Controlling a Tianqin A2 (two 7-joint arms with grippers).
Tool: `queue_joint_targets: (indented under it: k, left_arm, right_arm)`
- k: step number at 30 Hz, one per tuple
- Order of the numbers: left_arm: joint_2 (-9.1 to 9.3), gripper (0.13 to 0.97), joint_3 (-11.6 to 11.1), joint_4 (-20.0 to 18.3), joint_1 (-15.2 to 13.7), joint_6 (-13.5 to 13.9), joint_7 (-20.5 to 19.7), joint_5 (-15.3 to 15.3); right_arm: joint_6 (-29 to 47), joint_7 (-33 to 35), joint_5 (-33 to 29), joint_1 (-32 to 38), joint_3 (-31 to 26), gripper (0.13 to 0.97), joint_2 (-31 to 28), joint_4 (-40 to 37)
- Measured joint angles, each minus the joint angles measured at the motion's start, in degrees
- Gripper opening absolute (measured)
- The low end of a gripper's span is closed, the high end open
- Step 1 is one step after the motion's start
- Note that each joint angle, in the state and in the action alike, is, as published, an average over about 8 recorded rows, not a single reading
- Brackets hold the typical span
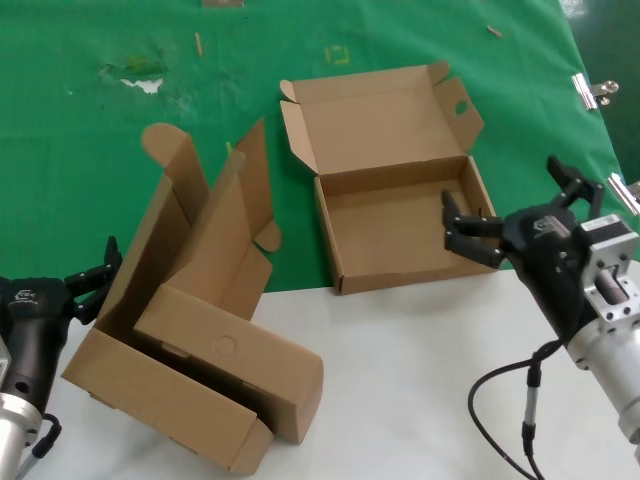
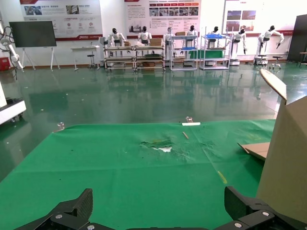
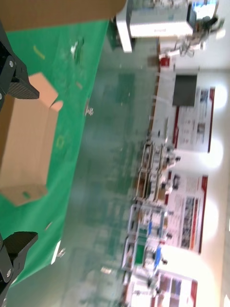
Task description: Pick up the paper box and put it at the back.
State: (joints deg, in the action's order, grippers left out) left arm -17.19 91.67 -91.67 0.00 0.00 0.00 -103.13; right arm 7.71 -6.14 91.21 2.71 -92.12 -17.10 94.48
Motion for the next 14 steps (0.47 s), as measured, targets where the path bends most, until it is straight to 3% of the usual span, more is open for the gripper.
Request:
queue_joint_targets:
  k: [7,14]
  left_arm:
    - [0.00,0.966,0.00,0.00,0.00,0.00,0.00,0.00]
    - [0.00,0.966,0.00,0.00,0.00,0.00,0.00,0.00]
  right_arm:
    - [-4.63,3.69,7.16,-1.63,0.27,0.950,-0.05,-1.69]
    - [-5.82,4.64,8.99,-2.04,0.34,0.962,-0.06,-2.12]
